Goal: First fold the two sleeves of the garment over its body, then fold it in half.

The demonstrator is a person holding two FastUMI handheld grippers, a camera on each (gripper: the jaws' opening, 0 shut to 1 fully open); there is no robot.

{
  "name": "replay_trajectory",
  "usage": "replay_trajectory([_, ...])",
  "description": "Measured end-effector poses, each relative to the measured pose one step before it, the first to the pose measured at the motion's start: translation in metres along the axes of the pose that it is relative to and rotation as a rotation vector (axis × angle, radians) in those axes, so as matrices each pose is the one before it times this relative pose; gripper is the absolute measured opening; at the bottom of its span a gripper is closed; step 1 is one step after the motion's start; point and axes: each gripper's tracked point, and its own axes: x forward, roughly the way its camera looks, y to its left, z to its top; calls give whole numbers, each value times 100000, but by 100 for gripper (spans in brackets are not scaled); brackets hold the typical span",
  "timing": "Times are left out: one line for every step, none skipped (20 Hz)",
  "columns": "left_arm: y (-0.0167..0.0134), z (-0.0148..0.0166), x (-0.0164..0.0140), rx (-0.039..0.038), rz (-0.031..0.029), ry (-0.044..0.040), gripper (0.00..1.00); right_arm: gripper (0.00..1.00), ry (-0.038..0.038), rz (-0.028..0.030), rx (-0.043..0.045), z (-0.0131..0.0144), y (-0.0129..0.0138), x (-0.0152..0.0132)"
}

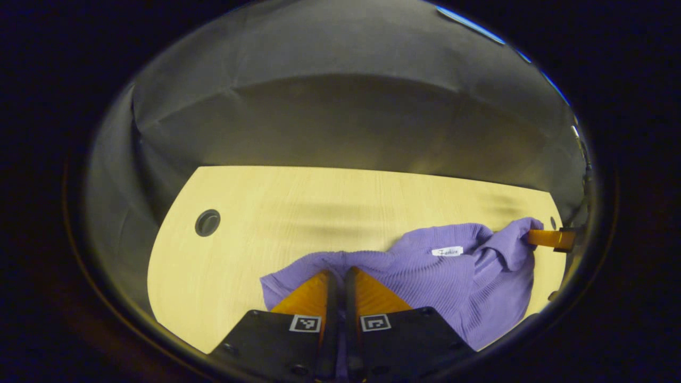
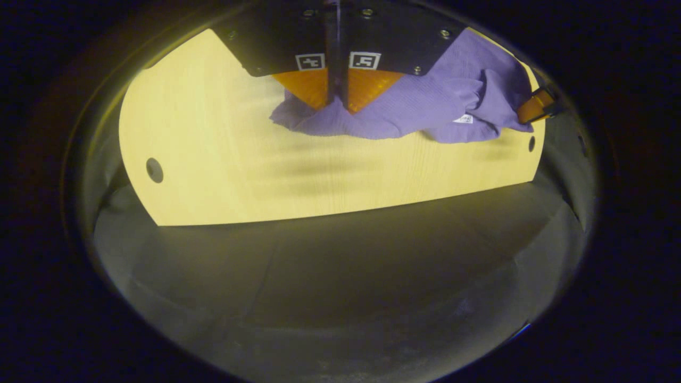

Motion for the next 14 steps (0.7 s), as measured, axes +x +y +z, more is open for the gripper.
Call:
replay_trajectory([-147, -8, -137, -807, -643, -312, 14, 9, 1113, 1315, 649, -246, 246, 216])
replay_trajectory([-394, -125, -336, -741, -2119, 517, 17, 24, 1402, 2946, 887, -770, 691, -107])
replay_trajectory([-183, -90, -8, -108, -382, 756, 31, 39, 1009, 740, 237, -397, 158, -114])
replay_trajectory([-83, -176, -263, 246, -150, 584, 44, 54, -160, -366, -838, -88, -163, -111])
replay_trajectory([-271, 32, -237, -168, -329, 256, 57, 69, -679, -376, -1159, 92, -61, -375])
replay_trajectory([-513, 133, -404, -845, -1705, -529, 70, 75, -750, 104, -1151, -104, 139, -481])
replay_trajectory([-336, 387, -499, -457, -278, -1171, 84, 87, -1436, -129, -1152, 208, 149, -413])
replay_trajectory([-136, 546, -579, -32, -182, -1743, 87, 88, -1792, -132, -848, 317, 165, -378])
replay_trajectory([-120, 570, -713, 383, 159, -1730, 94, 88, -1780, -167, -561, 225, 45, -705])
replay_trajectory([-248, 642, -644, 452, -433, -1697, 92, 88, -1976, 104, -199, 490, 154, -850])
replay_trajectory([-461, 579, -881, 509, -145, -2007, 89, 82, -2224, 122, 134, 419, 227, -1138])
replay_trajectory([-310, 697, -1010, 150, -291, -2227, 89, 88, -2373, 191, 264, 636, 83, -1106])
replay_trajectory([-417, 868, -1034, -323, -549, -2636, 93, 88, -2866, 315, 384, 617, 108, -1174])
replay_trajectory([-367, 1002, -1146, -621, -438, -3124, 89, 88, -2613, 279, 320, 700, 83, -1125])
